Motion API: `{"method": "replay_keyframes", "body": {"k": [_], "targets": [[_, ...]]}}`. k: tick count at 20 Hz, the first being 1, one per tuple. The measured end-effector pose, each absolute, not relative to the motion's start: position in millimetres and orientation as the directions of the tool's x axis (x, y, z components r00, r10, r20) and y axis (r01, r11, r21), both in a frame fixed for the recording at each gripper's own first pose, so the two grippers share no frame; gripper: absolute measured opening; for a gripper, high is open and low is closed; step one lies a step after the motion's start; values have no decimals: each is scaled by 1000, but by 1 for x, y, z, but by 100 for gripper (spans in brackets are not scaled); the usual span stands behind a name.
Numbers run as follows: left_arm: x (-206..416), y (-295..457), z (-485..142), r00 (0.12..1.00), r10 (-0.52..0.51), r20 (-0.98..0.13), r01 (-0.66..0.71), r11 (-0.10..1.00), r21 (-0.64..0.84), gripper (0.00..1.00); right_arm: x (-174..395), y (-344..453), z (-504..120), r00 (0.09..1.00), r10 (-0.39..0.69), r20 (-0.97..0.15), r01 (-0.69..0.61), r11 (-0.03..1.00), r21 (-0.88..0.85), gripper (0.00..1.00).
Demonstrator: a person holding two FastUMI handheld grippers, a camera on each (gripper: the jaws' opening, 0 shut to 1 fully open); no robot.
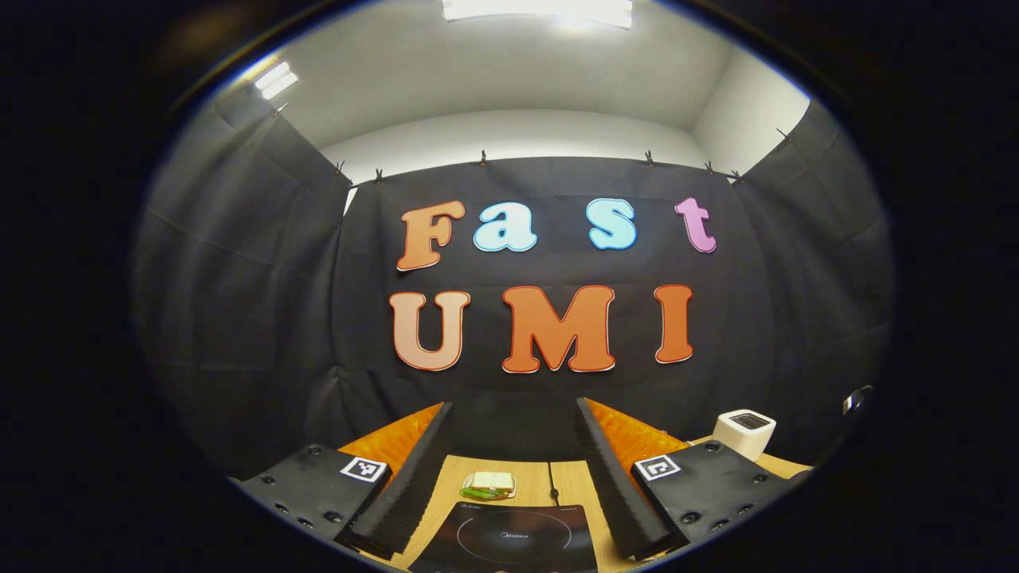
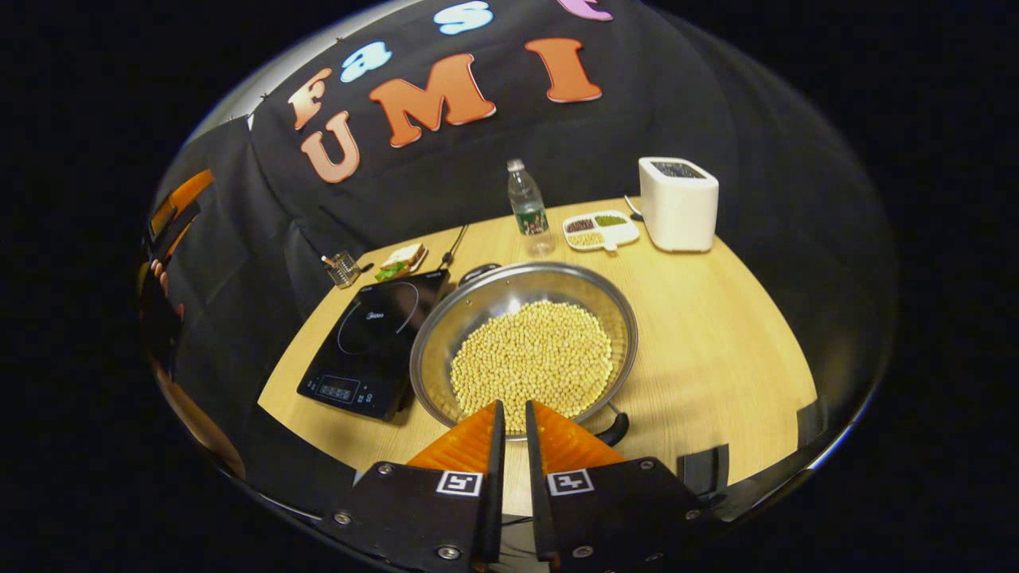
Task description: First push the handle of the pot to place it horizontally, then grasp the pot with both hands and set it on the induction cooktop.
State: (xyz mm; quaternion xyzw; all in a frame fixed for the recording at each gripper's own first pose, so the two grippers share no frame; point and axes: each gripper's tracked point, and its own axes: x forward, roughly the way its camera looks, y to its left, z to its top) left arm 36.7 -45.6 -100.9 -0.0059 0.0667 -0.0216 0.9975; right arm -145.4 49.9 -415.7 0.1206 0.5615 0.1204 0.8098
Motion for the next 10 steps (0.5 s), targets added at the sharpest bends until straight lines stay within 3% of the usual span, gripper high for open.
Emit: {"method": "replay_keyframes", "body": {"k": [5, 10], "targets": [[43, -38, -113, 987, -39, -157, 38, 999, -9, 97, -170, 65, -447, 194, 375, -906, 11, 923, 384, 1], [45, -20, -118, 987, -13, -161, 11, 1000, -10, 98, -184, 82, -456, 102, 421, -902, 48, 903, 427, 0]]}}
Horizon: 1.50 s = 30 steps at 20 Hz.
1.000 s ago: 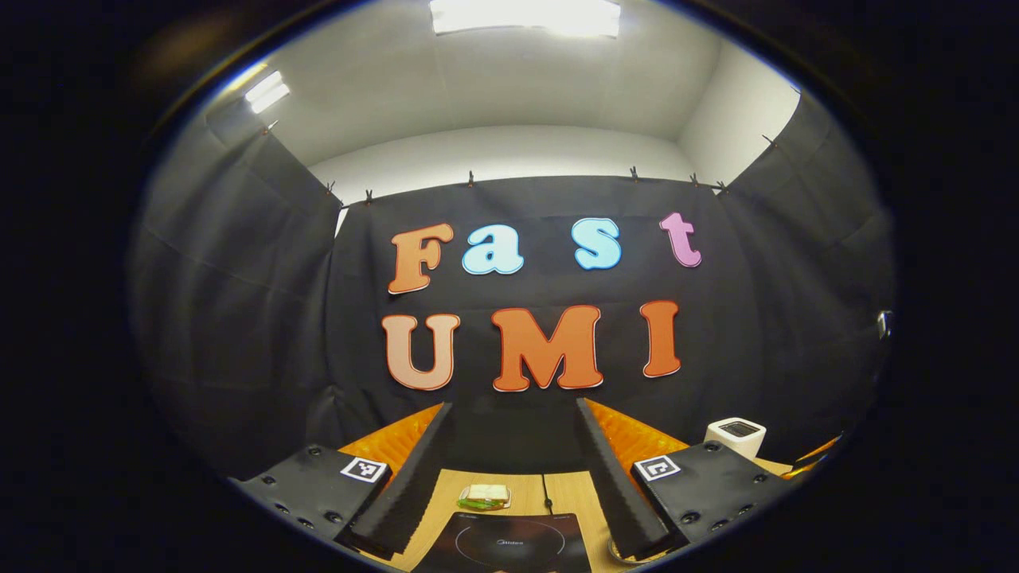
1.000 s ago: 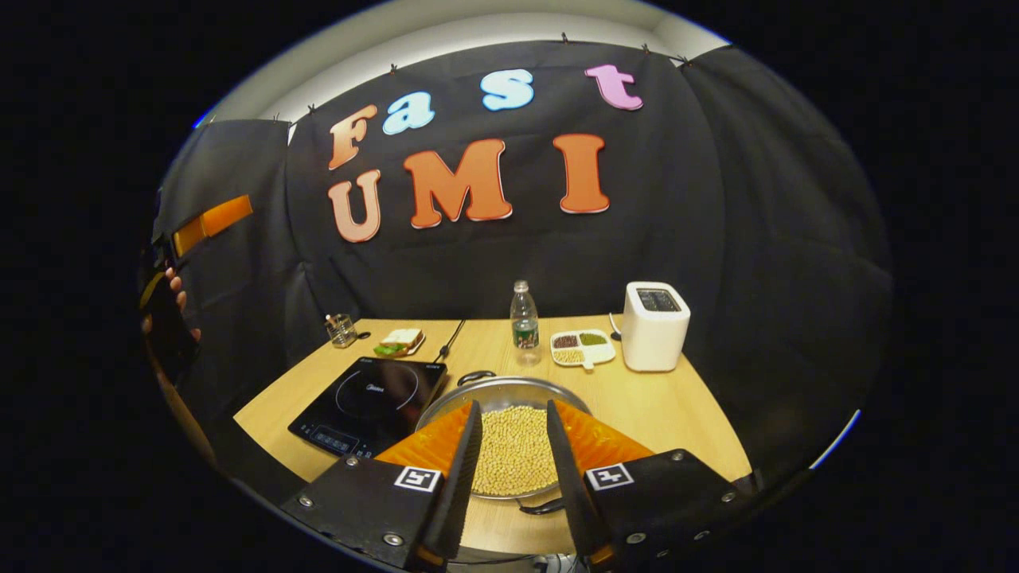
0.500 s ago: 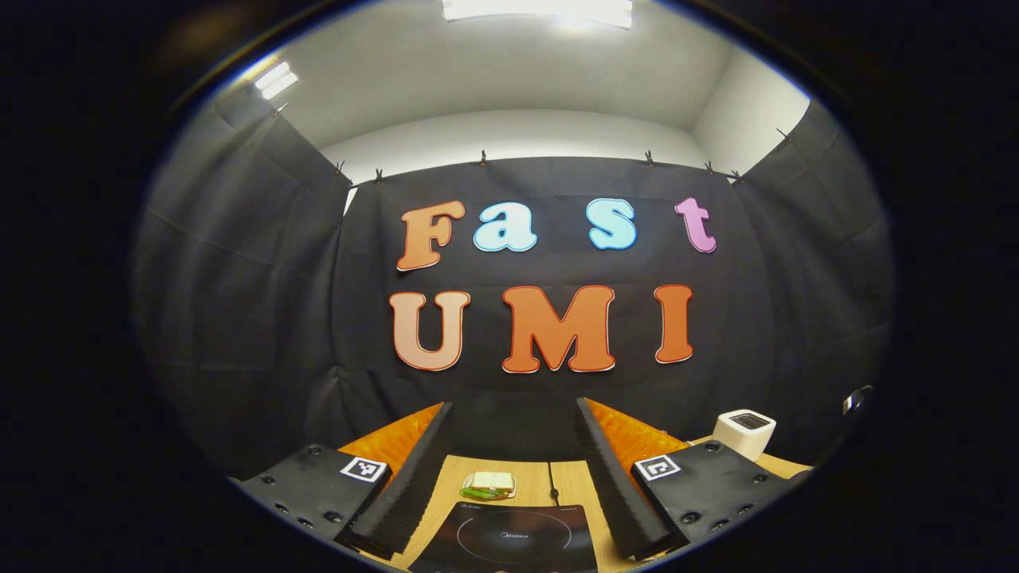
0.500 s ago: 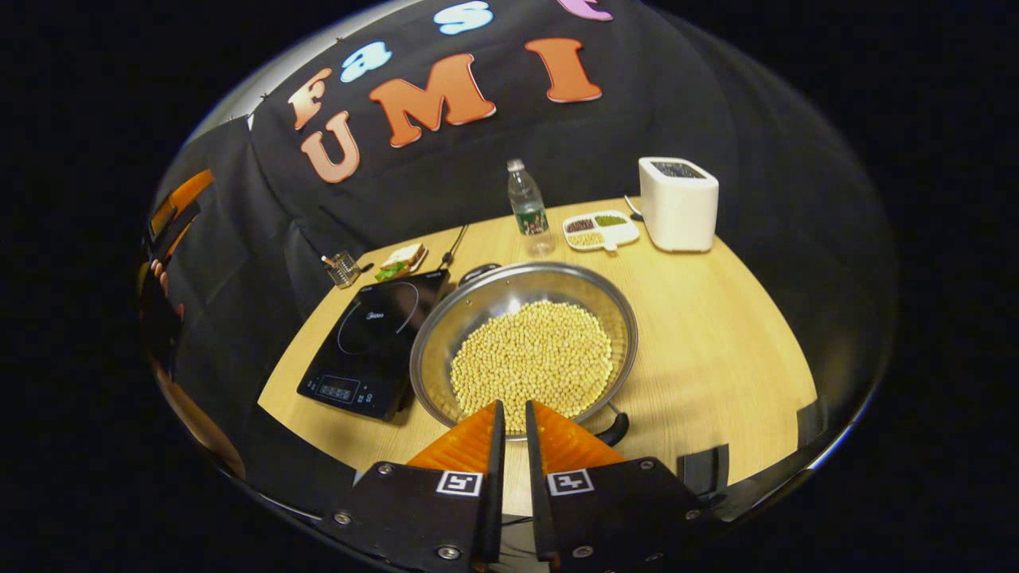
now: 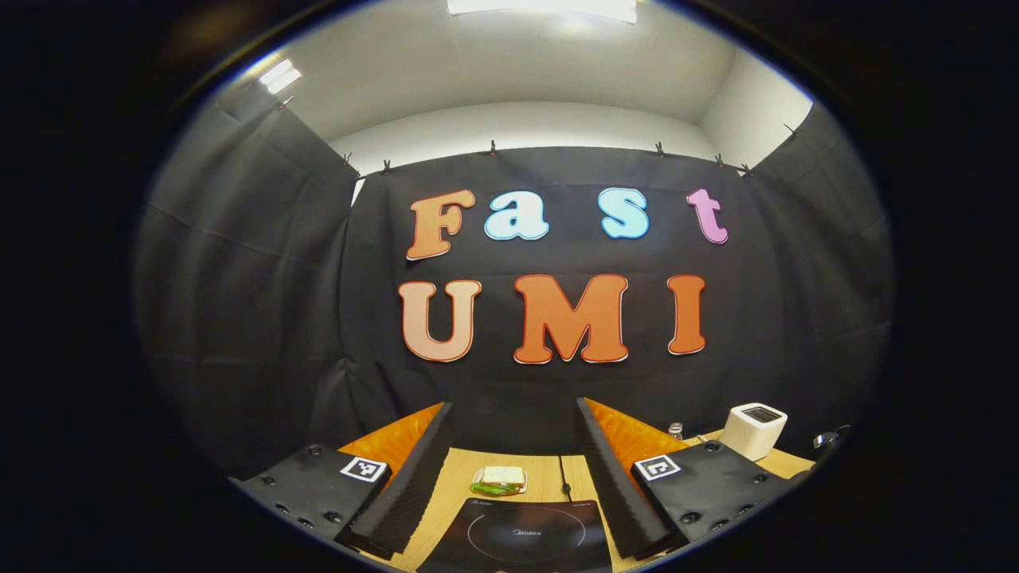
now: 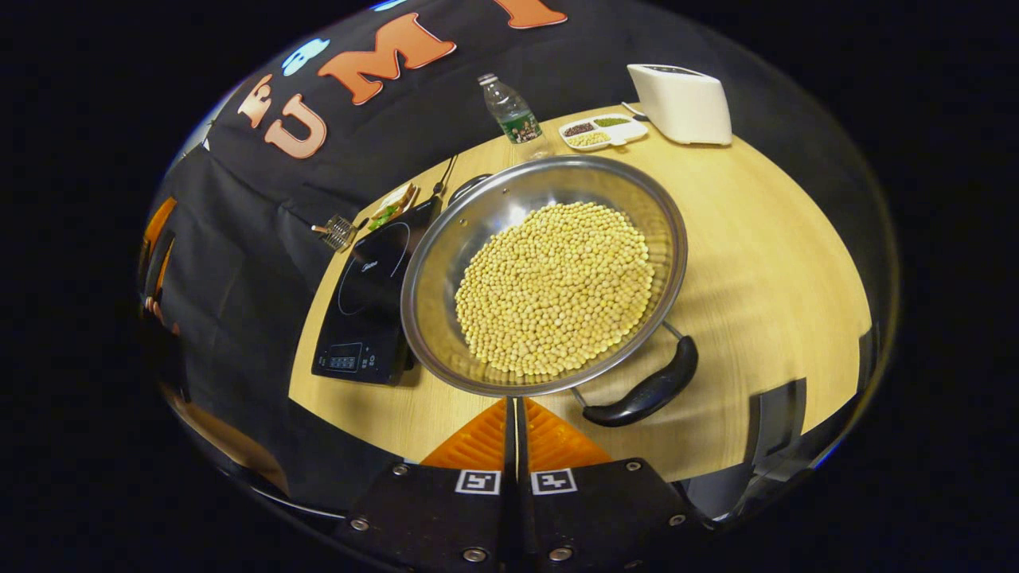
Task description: First push the handle of the pot to place it horizontally, then grasp the pot with both hands and set it on the induction cooktop.
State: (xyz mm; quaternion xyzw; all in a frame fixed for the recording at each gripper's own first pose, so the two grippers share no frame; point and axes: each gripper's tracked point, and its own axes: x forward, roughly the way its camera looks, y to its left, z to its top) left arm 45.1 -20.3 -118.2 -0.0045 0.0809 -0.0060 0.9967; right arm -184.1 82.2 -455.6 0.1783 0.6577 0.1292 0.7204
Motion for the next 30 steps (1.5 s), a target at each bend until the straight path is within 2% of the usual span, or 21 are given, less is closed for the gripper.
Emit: {"method": "replay_keyframes", "body": {"k": [4, 7, 9, 15, 21, 30], "targets": [[47, -7, -119, 987, 15, -159, -12, 1000, 16, 98, -201, 84, -469, 22, 413, -910, 65, 908, 414, 0], [50, -9, -119, 987, 12, -159, -8, 1000, 25, 97, -196, 76, -482, 10, 382, -924, 94, 920, 381, 0], [51, -11, -118, 988, 5, -156, 1, 999, 38, 97, -193, 77, -482, 0, 398, -917, 126, 910, 395, 0], [59, -17, -113, 990, -8, -142, 16, 999, 51, 98, -169, 50, -493, -5, 339, -941, 143, 931, 334, 0], [68, -28, -112, 989, -26, -146, 34, 998, 48, 97, -143, 10, -512, -13, 233, -972, 144, 963, 229, 0], [82, -30, -129, 980, -26, -198, 32, 999, 26, 98, -105, -25, -530, 11, 128, -992, 146, 981, 128, 0]]}}
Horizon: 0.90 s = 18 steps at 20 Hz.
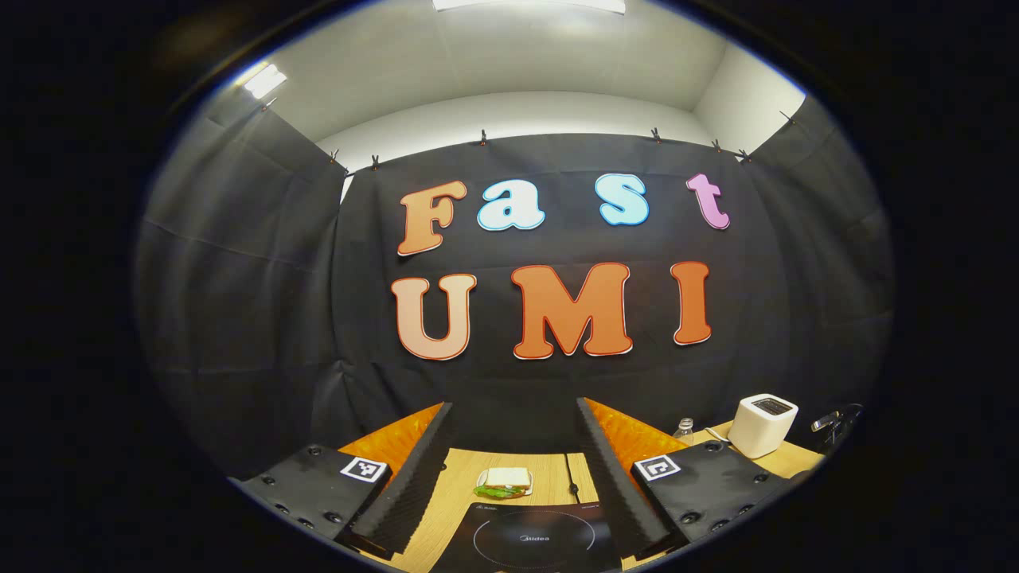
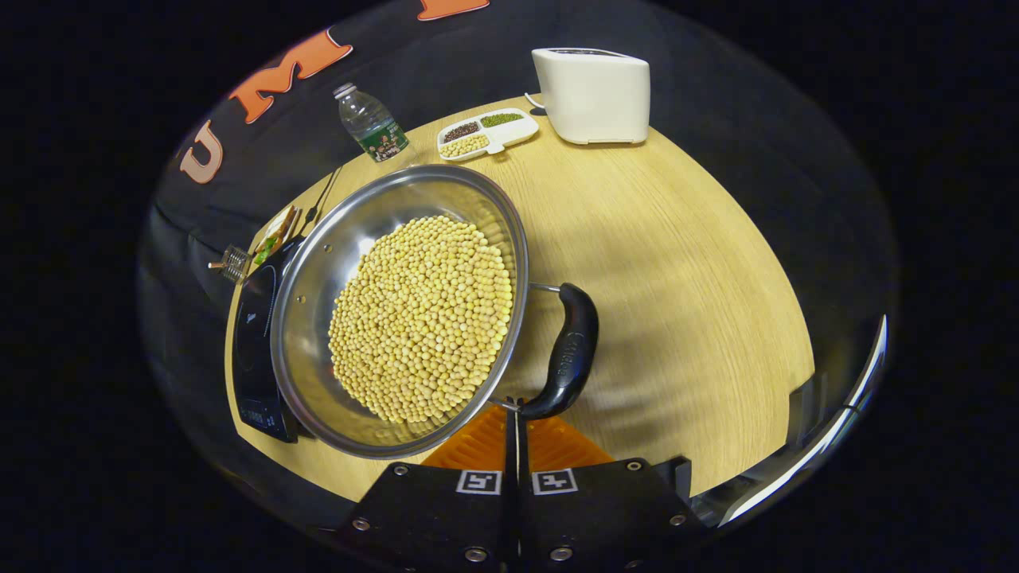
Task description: First push the handle of the pot to place it horizontally, then grasp the pot with both hands and set it on the induction cooktop.
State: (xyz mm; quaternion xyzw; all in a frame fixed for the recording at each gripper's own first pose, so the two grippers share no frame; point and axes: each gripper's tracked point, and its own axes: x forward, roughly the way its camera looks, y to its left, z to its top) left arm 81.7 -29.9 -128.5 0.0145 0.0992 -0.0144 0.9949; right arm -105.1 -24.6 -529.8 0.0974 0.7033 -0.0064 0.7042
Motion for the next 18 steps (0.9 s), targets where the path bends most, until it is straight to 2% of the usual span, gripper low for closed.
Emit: {"method": "replay_keyframes", "body": {"k": [18], "targets": [[89, -43, -156, 965, -52, -255, 54, 999, -3, 99, -27, -65, -568, 63, -62, -996, 69, 996, -57, 1]]}}
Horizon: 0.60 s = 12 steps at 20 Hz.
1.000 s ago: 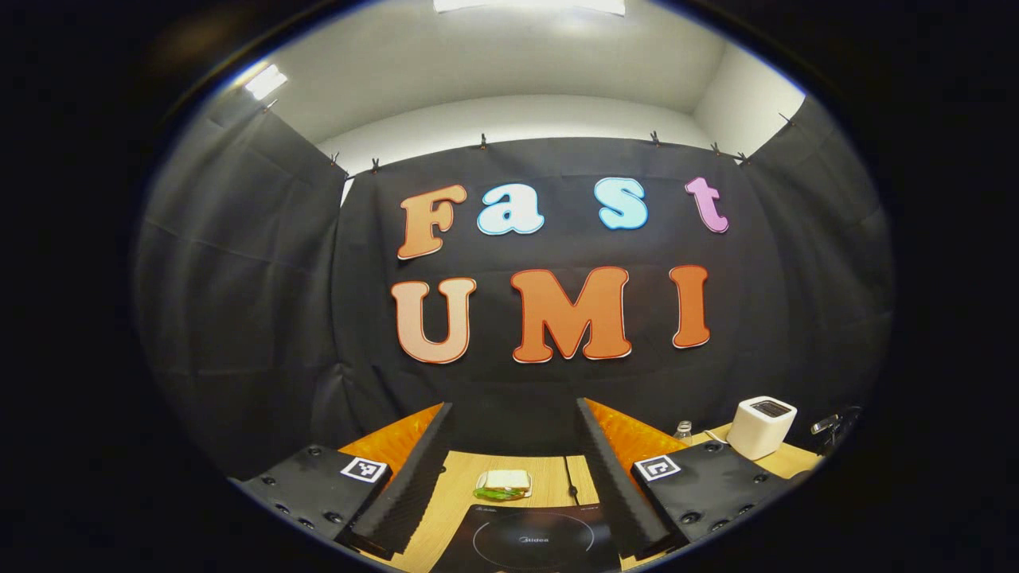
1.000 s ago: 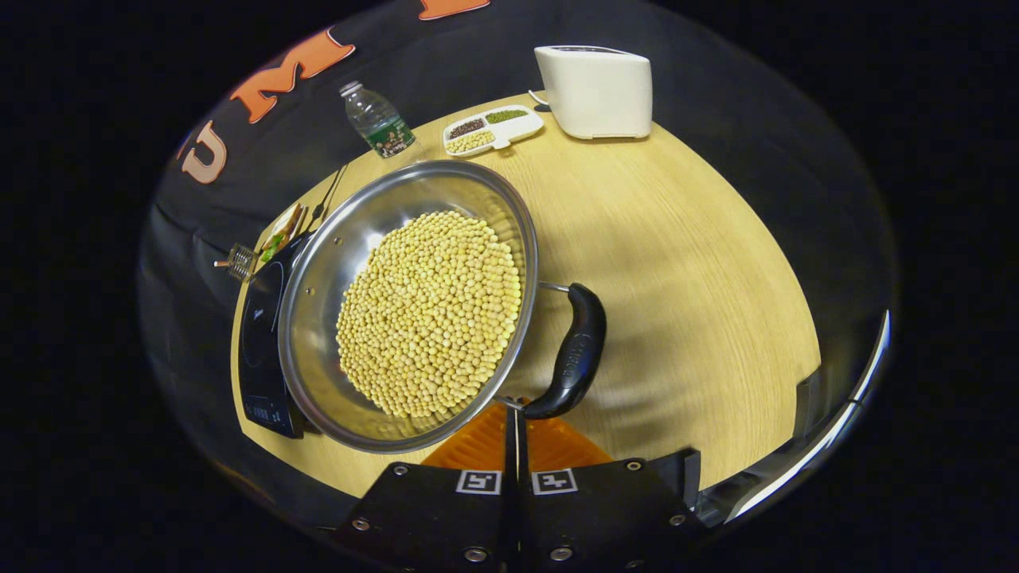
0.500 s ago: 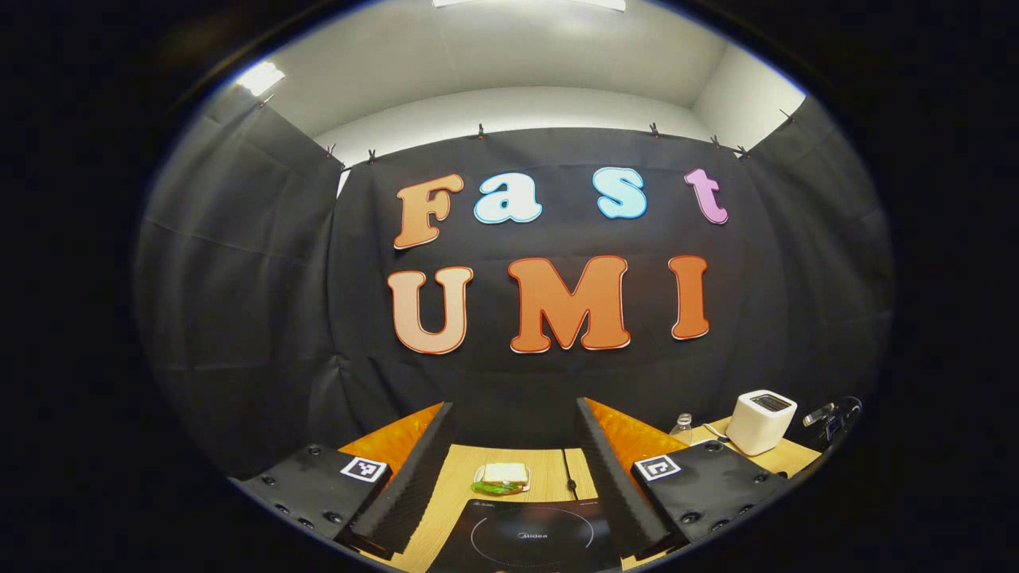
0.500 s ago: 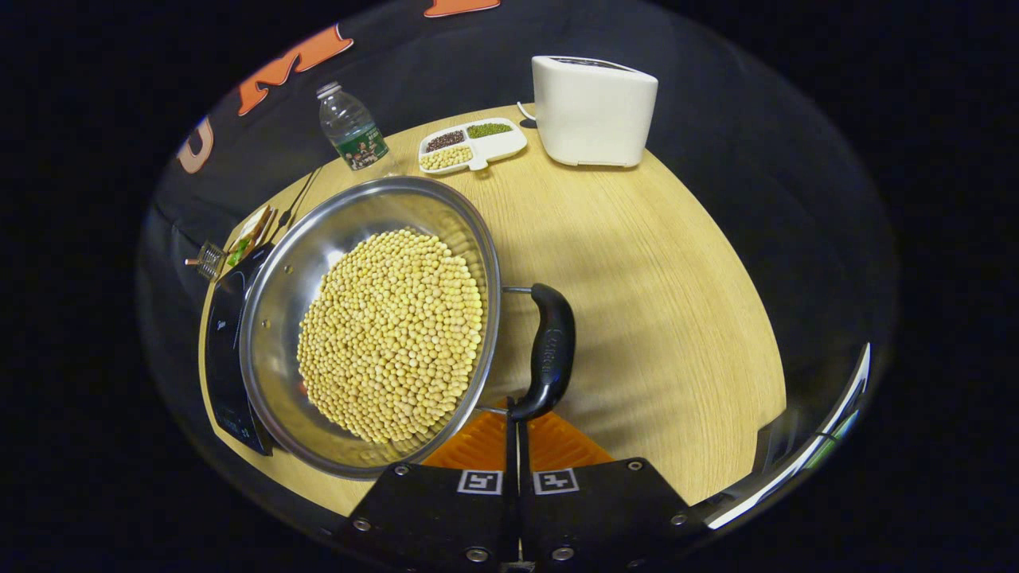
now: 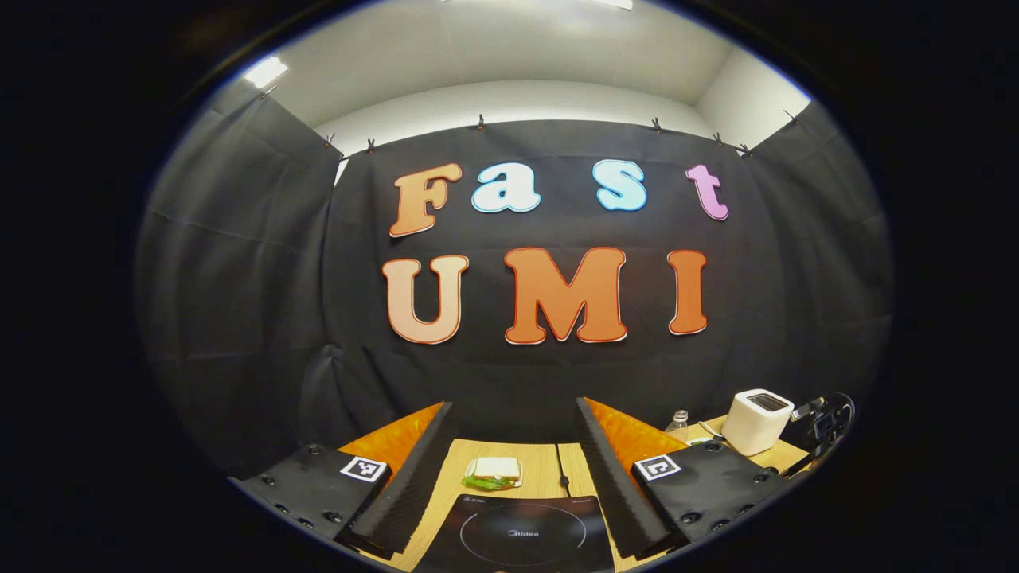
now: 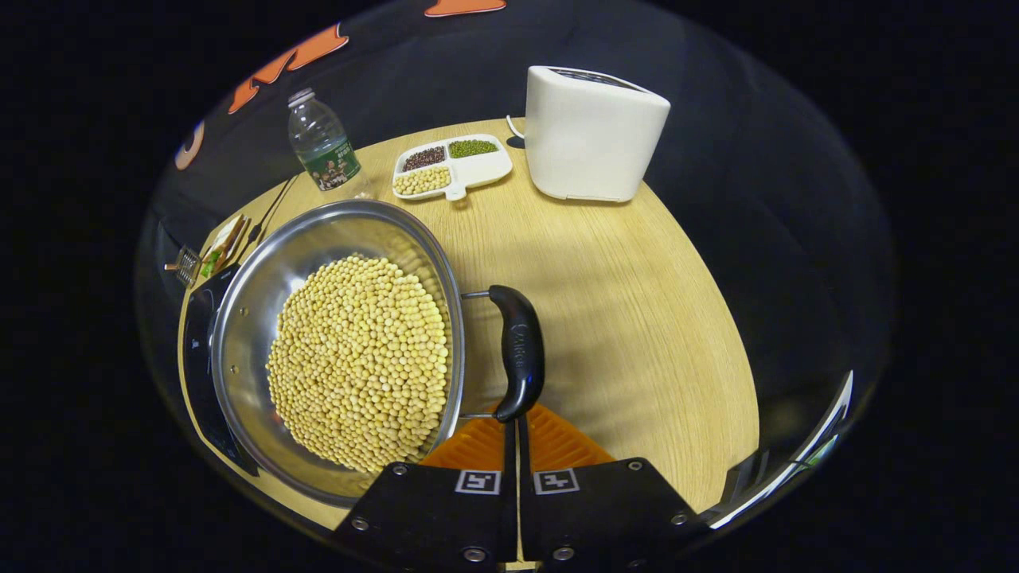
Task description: First push the handle of the pot to place it horizontally, then grasp the pot with both hands and set it on the induction cooktop.
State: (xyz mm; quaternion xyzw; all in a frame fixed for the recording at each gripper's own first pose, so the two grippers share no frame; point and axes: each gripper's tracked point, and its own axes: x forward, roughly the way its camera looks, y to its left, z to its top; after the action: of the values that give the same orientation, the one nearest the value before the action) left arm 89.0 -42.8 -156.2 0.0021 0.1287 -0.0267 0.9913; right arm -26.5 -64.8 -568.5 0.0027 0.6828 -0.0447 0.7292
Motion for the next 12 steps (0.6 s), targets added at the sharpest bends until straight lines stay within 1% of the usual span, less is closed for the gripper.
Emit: {"method": "replay_keyframes", "body": {"k": [6, 9, 10, 12], "targets": [[90, -56, -175, 954, -77, -290, 78, 997, -7, 98, 2, -76, -586, 77, -97, -992, 91, 992, -90, 2], [89, -64, -188, 943, -95, -320, 96, 995, -14, 97, 10, -76, -594, 75, -71, -995, 126, 990, -61, 2], [90, -68, -193, 936, -108, -335, 107, 994, -21, 96, 12, -75, -594, 84, -54, -995, 139, 989, -41, 2], [88, -82, -205, 919, -146, -366, 139, 989, -44, 99, 19, -73, -586, 123, -14, -992, 177, 984, 8, 2]]}}
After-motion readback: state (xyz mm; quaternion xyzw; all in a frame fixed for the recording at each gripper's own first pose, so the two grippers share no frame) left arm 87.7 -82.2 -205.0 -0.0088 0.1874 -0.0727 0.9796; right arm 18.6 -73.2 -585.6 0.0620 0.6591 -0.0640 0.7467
